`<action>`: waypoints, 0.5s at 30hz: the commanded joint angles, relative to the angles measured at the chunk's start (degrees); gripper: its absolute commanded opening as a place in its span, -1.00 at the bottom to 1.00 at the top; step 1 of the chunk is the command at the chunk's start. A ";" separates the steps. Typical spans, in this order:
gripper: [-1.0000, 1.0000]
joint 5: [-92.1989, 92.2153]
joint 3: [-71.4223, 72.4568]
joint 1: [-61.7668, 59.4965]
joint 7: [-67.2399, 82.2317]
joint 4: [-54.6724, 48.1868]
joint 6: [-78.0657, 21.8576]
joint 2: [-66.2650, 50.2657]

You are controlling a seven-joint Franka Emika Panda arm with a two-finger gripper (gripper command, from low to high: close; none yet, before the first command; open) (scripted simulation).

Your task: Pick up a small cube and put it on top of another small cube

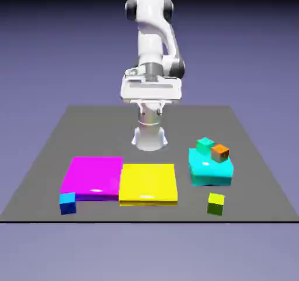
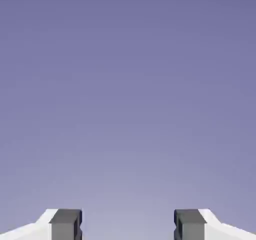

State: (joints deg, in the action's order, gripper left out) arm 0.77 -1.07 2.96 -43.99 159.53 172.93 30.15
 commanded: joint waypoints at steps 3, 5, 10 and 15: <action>0.00 1.92 -2.65 5.67 -3.81 -3.66 -2.67 -6.23; 0.00 3.20 -4.42 9.44 -6.35 -6.09 -4.45 -10.39; 0.00 6.40 -8.84 18.88 -12.70 -12.18 -8.90 -20.77; 0.00 9.60 -13.26 28.32 -19.06 -18.27 -13.35 -31.15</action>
State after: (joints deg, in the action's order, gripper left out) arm 10.37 -14.33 31.49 -63.04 141.26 159.58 -0.99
